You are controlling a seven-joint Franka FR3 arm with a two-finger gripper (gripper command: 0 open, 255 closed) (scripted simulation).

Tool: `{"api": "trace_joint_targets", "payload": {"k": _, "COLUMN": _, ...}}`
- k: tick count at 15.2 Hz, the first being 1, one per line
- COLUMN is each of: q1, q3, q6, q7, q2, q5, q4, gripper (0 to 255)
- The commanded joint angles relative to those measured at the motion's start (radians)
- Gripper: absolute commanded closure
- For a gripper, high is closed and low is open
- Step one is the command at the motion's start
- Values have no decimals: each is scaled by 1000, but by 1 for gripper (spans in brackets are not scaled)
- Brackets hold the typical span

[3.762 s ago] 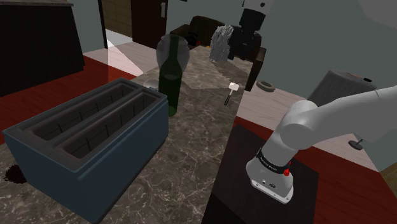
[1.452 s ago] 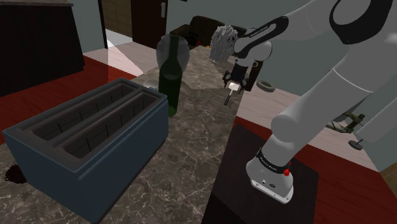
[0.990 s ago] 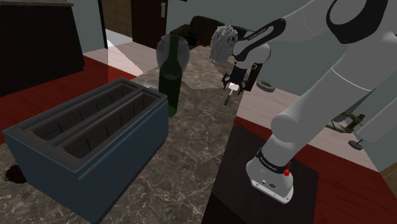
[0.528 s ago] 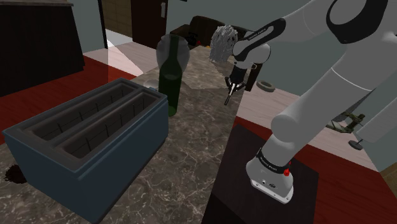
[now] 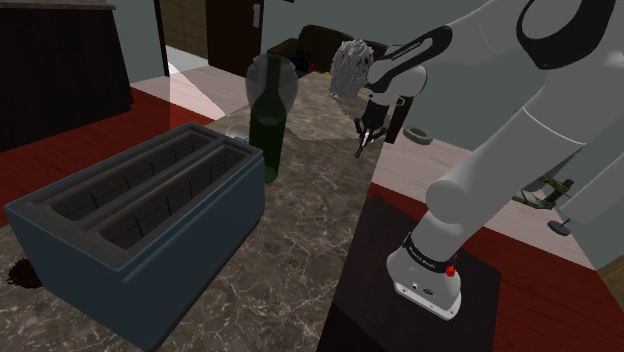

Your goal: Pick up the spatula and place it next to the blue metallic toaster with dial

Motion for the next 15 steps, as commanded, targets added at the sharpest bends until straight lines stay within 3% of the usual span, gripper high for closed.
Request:
{"api": "trace_joint_targets", "payload": {"k": 1, "q1": -1, "q3": 1, "q6": -30, "q7": 5, "q2": -20, "q5": -5, "q4": 10, "gripper": 255}}
{"api": "trace_joint_targets", "payload": {"k": 15, "q1": -5, "q3": 13, "q6": -232, "q7": 27, "q2": -116, "q5": -24, "q4": 118, "gripper": 255}}
